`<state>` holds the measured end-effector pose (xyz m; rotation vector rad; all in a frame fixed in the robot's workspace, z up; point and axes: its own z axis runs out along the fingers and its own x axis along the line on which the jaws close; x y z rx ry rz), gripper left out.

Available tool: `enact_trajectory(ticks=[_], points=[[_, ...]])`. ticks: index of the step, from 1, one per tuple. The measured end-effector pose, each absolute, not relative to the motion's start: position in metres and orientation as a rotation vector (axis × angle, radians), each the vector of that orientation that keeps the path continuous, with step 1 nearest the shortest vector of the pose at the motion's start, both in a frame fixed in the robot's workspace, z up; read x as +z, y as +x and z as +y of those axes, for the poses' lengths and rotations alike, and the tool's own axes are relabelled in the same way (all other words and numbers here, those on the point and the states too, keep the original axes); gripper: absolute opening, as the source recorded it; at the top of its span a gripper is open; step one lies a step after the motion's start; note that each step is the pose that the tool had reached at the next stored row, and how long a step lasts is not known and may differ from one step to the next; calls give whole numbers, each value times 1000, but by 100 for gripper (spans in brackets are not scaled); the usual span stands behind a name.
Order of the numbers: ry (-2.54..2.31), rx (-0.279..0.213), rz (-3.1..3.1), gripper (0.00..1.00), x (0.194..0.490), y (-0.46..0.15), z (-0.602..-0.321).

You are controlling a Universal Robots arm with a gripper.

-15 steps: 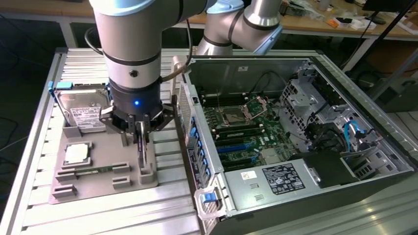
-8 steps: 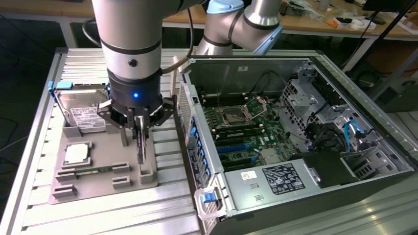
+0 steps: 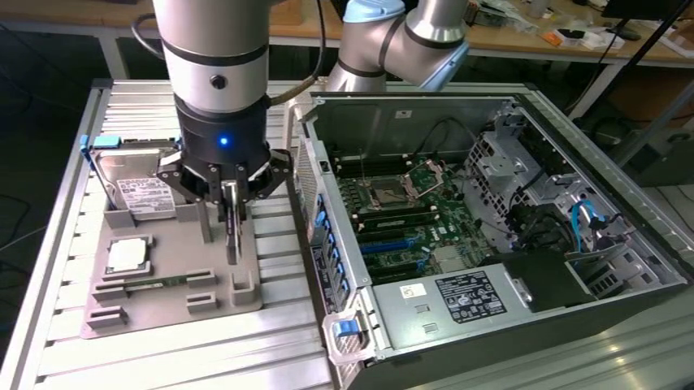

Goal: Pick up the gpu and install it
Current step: 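Pick up the gpu and move the gpu toward the slot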

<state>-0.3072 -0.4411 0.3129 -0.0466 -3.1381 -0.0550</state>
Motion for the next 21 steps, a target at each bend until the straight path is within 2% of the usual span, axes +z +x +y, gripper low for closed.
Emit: enact_trajectory(ticks=[21], points=[[-47,-45,-3132,27,365,-307,-441]])
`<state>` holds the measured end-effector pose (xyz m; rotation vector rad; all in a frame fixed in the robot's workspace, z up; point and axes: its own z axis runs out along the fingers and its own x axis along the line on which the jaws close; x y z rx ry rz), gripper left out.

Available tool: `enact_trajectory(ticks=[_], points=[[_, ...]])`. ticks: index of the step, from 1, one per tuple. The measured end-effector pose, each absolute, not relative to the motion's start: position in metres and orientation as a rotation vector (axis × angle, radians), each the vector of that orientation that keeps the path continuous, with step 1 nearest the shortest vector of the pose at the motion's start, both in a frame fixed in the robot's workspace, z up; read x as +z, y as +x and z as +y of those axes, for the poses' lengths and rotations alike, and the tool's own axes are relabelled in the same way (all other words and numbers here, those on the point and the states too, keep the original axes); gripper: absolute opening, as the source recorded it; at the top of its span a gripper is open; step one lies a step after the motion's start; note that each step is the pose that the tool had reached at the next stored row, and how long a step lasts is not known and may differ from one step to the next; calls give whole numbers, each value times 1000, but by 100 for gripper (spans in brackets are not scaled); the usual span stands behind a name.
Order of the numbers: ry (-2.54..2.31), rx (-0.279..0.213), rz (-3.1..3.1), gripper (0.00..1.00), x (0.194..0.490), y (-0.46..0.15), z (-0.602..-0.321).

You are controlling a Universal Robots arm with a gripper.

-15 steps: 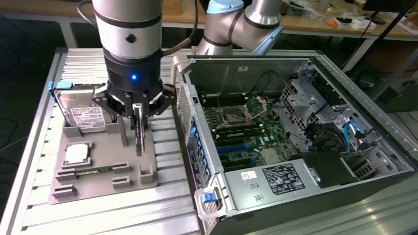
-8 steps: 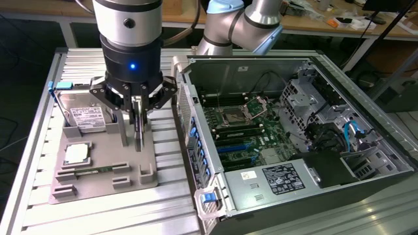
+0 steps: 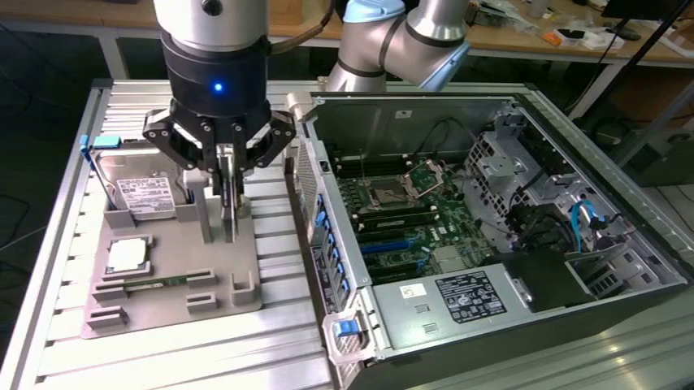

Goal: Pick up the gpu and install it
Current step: 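Pick up the gpu and move the gpu toward the slot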

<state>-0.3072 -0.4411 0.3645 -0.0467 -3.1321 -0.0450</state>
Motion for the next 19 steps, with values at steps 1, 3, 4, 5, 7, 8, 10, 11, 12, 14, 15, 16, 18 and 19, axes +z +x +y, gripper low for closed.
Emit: enact_trajectory(ticks=[1,3,4,5,7,8,10,11,12,14,15,16,18,19], points=[[-47,-44,-3132,27,367,-307,-441],[-47,-43,-3131,27,371,-307,-441],[-47,-43,-3131,27,373,-307,-441],[-47,-42,-3131,27,375,-307,-441],[-47,-41,-3131,27,380,-307,-441],[-47,-40,-3130,27,382,-307,-441],[-47,-39,-3130,27,385,-307,-441],[-47,-38,-3129,27,387,-307,-441],[-47,-38,-3129,27,389,-307,-441],[-47,-36,-3128,27,393,-307,-441],[-47,-36,-3128,27,395,-307,-441],[-47,-35,-3128,27,397,-307,-441],[-47,-34,-3128,27,401,-307,-441],[-47,-33,-3127,27,403,-307,-441]])
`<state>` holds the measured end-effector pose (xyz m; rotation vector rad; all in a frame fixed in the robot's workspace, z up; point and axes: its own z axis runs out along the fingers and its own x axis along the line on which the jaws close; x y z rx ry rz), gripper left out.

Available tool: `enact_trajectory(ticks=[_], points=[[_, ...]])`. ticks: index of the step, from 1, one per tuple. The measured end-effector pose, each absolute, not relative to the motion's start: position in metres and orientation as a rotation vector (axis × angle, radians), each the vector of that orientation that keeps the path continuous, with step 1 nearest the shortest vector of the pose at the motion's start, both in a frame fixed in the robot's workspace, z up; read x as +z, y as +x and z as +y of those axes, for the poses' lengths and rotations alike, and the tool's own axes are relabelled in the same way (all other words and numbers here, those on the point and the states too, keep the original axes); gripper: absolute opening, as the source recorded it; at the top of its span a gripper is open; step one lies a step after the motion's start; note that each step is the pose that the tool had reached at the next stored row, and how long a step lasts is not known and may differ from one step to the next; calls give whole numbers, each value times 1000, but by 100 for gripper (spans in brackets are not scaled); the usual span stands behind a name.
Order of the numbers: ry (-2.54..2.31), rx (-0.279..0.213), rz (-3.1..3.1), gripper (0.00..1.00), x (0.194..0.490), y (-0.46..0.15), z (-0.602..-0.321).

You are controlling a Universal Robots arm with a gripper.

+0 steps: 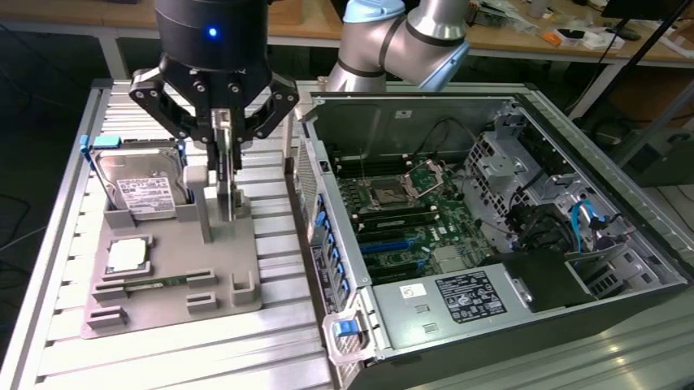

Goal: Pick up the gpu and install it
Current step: 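Pick up the gpu and move the gpu toward the slot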

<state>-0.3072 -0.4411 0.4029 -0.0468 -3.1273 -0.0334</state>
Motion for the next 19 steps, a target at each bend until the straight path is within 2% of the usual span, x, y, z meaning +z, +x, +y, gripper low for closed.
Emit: enact_trajectory(ticks=[13,19], points=[[-47,-27,-3125,27,428,-307,-441],[-46,-26,-3123,27,429,-305,-441]])
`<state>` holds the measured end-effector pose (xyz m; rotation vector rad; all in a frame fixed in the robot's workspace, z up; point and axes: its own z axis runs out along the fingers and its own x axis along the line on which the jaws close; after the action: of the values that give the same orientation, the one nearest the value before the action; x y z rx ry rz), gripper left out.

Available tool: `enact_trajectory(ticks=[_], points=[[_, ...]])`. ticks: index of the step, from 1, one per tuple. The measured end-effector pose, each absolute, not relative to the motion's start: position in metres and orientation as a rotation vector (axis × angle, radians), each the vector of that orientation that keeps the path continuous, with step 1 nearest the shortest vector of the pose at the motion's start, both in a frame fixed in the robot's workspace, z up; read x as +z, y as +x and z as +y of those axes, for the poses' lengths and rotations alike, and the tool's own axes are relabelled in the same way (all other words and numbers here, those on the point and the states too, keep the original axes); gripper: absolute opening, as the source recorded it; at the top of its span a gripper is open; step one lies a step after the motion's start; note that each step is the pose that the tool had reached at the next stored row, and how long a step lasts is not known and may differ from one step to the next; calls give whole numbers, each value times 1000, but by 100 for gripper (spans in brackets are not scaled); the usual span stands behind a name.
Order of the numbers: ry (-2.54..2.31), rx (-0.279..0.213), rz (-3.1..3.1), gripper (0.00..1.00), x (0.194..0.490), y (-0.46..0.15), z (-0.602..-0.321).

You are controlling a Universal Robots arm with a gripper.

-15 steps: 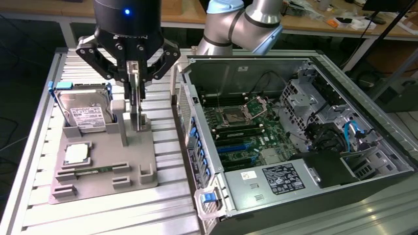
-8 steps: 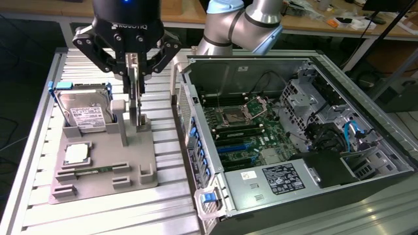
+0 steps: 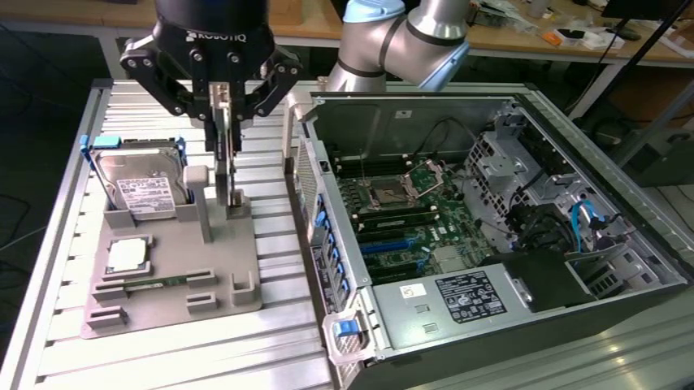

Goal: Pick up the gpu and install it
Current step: 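Pick up the gpu and move the gpu toward the slot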

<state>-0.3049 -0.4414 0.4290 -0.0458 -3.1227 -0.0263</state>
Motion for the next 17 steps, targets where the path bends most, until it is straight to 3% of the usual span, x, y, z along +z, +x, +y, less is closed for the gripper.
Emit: enact_trajectory(ticks=[17], points=[[-46,-26,-3110,27,429,-278,-442]])
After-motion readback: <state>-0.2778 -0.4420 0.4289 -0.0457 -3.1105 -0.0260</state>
